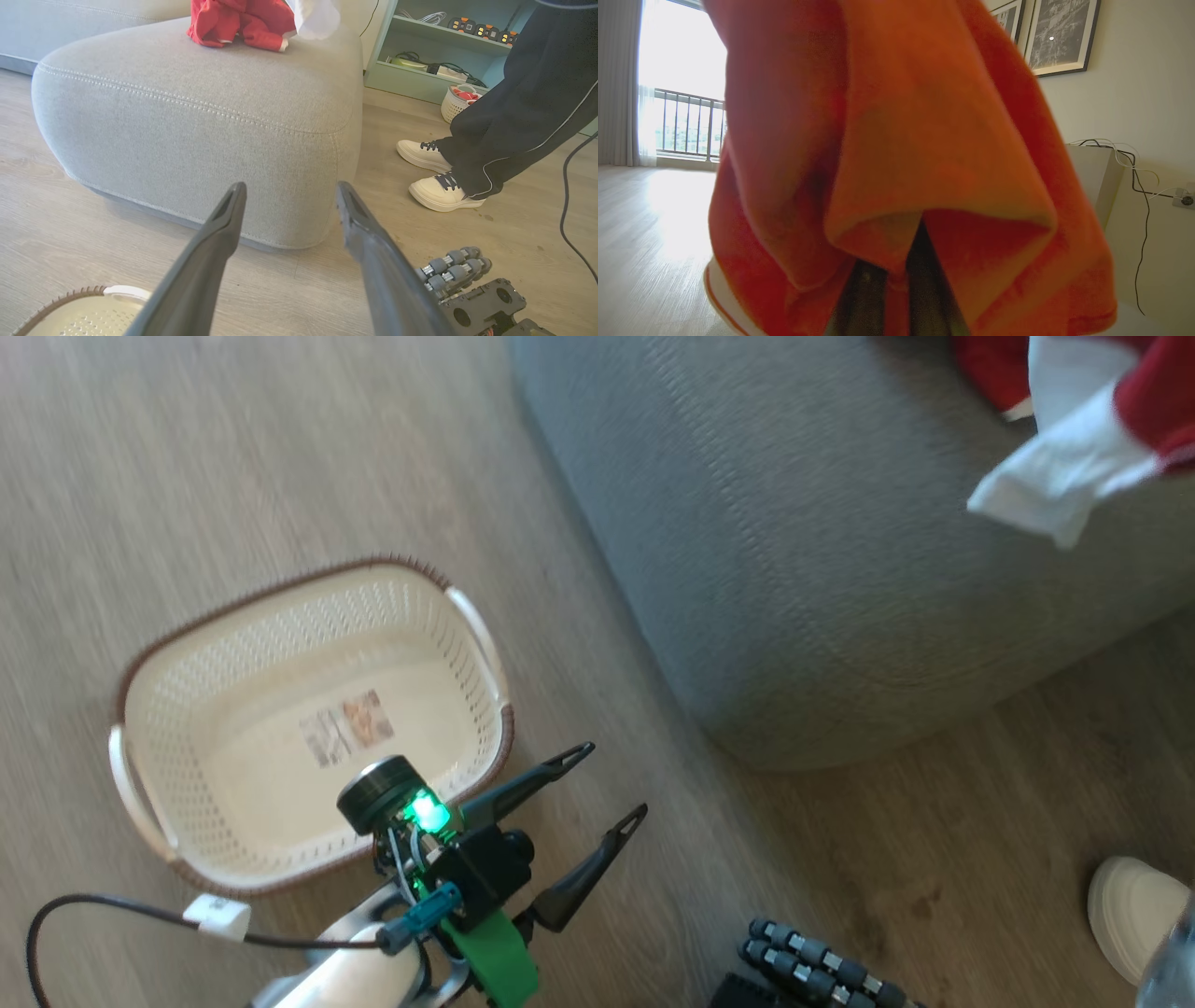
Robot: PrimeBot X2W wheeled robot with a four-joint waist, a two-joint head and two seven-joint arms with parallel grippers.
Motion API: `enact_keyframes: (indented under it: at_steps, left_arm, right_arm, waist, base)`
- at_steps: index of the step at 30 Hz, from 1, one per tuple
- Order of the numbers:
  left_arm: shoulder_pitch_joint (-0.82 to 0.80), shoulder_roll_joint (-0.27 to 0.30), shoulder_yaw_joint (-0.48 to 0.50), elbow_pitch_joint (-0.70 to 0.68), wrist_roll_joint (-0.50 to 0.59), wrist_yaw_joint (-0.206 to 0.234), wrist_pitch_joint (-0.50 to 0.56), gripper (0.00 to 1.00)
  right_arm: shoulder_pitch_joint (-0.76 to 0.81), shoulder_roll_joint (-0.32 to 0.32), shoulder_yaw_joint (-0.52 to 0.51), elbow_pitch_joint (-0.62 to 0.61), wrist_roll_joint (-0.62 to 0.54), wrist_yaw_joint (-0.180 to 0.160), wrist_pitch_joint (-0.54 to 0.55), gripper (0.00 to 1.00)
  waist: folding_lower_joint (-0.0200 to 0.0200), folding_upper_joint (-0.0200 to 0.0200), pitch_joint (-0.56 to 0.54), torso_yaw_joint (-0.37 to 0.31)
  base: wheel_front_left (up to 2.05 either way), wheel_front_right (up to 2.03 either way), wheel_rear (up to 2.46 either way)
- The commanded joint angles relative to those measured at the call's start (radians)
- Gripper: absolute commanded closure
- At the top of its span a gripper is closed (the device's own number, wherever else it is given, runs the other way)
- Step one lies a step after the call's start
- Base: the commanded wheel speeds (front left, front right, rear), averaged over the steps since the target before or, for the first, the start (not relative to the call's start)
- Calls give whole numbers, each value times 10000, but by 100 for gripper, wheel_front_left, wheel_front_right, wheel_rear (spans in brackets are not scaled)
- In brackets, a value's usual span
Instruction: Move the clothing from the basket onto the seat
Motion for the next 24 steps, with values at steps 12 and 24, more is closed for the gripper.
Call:
enact_keyframes:
  at_steps: [12,24]
  left_arm:
    - [-447,892,86,-1106,103,-12,-51,0]
    - [-454,1024,195,-1365,143,-12,-51,0]
  right_arm:
    - [-4963,-1923,-2112,4432,-993,69,-63,100]
    - [-6457,-2168,-4824,8191,-3907,69,696,100]
  waist:
    - [-1,0,2242,1822]
    - [-1,0,3014,2406]
  base:
    - [0,0,0]
    - [0,0,0]
